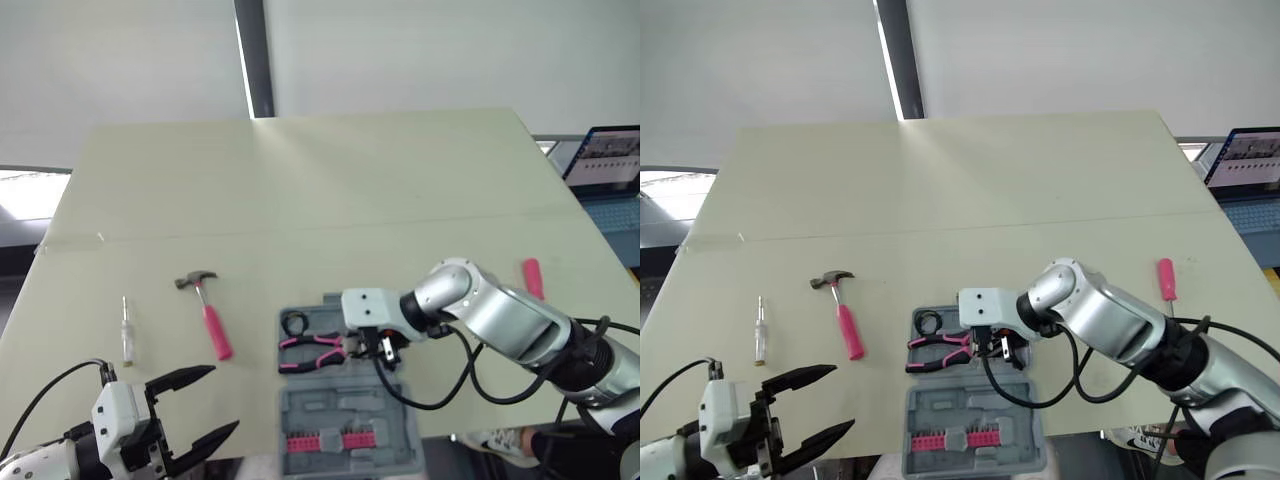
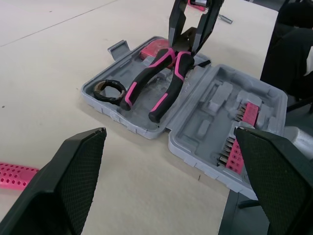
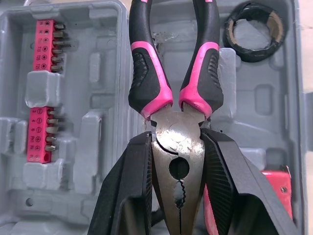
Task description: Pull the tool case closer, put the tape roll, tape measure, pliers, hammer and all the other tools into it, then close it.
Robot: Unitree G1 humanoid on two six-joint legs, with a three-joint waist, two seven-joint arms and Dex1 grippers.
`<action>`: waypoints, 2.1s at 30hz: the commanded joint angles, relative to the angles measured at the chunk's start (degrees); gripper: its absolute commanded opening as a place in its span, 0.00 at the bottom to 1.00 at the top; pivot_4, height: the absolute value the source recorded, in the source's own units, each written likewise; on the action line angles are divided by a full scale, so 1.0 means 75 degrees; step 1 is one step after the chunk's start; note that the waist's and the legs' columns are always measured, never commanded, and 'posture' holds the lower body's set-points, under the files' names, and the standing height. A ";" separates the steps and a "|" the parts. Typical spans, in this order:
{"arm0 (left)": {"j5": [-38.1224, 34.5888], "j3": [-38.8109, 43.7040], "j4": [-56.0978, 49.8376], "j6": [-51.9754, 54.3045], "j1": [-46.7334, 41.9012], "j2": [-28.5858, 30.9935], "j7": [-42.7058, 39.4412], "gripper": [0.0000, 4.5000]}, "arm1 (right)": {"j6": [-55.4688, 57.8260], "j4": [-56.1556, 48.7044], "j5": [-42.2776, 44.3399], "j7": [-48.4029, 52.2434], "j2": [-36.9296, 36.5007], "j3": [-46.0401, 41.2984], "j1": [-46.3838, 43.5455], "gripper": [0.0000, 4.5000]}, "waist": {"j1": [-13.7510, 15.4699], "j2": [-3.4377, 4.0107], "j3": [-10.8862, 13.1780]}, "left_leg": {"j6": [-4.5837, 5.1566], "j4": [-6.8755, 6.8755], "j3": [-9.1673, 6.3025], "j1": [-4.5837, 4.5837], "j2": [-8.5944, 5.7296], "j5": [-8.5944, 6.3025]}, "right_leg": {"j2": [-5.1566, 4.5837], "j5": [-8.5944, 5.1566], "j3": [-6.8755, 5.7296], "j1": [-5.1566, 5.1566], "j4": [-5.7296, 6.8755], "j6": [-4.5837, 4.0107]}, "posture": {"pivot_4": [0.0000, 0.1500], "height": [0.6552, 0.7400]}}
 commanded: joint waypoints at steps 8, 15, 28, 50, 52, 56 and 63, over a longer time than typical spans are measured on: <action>-0.0025 0.0009 -0.0900 0.0450 0.0134 0.0023 0.0447 1.00 | -0.0419 0.0165 -0.0585 0.0278 0.0181 0.0122 0.0106 0.21 | -0.0012 -0.0001 0.0000 | -0.0001 0.0000 0.0000 0.0000 0.0001 0.0000 | 0.0001 0.0000 0.0000 0.0000 0.0000 0.0000 | 1.00 0.97; 0.0040 0.0002 -0.0814 0.0355 0.0269 -0.0052 0.0396 1.00 | -0.0456 0.0302 -0.0838 0.0293 0.0328 0.0231 0.0273 0.21 | -0.0008 -0.0001 0.0000 | -0.0001 0.0000 0.0000 0.0000 0.0001 0.0000 | 0.0000 0.0000 0.0000 -0.0001 0.0000 0.0000 | 1.00 0.97; 0.0340 -0.0165 -0.0181 -0.0321 0.0359 -0.0243 0.0045 1.00 | -0.0366 0.0392 -0.1193 0.0314 0.0555 0.0269 0.0450 0.21 | -0.0016 -0.0001 0.0000 | -0.0003 -0.0001 0.0001 0.0001 0.0002 -0.0001 | 0.0002 -0.0001 0.0000 -0.0001 0.0000 -0.0002 | 1.00 0.97; 0.0432 -0.0429 0.0096 -0.0622 0.0114 -0.0242 0.0056 1.00 | -0.0675 0.0282 0.0573 -0.0026 0.1241 -0.2314 0.2071 0.59 | 0.0004 -0.0009 -0.0004 | -0.0003 -0.0002 0.0002 0.0001 0.0001 -0.0002 | 0.0001 -0.0001 -0.0001 0.0001 0.0002 -0.0001 | 1.00 0.97; 0.0436 -0.0438 0.0135 -0.0646 0.0087 -0.0231 0.0037 1.00 | -0.0940 0.0297 0.0807 0.0031 0.1291 -0.2512 0.2468 0.34 | 0.0003 -0.0009 -0.0004 | -0.0003 0.0000 0.0002 0.0002 0.0002 -0.0002 | 0.0001 -0.0001 -0.0001 0.0002 0.0003 -0.0001 | 1.00 0.97; 0.0449 -0.0463 0.0158 -0.0663 0.0059 -0.0225 0.0046 1.00 | -0.1489 0.0501 0.0874 -0.0075 0.1405 -0.2660 0.2985 0.03 | -0.0002 -0.0009 -0.0004 | -0.0003 0.0000 0.0002 0.0003 0.0002 -0.0002 | 0.0002 -0.0001 -0.0001 0.0003 0.0003 -0.0001 | 1.00 0.97; 0.0439 -0.0466 0.0121 -0.0620 0.0043 -0.0193 0.0064 1.00 | -0.2005 0.1236 0.0668 -0.0294 0.1626 -0.2549 0.3195 0.03 | -0.0002 -0.0010 -0.0005 | -0.0003 0.0000 0.0002 0.0007 0.0002 -0.0002 | 0.0002 -0.0001 0.0000 0.0005 0.0004 -0.0001 | 1.00 0.97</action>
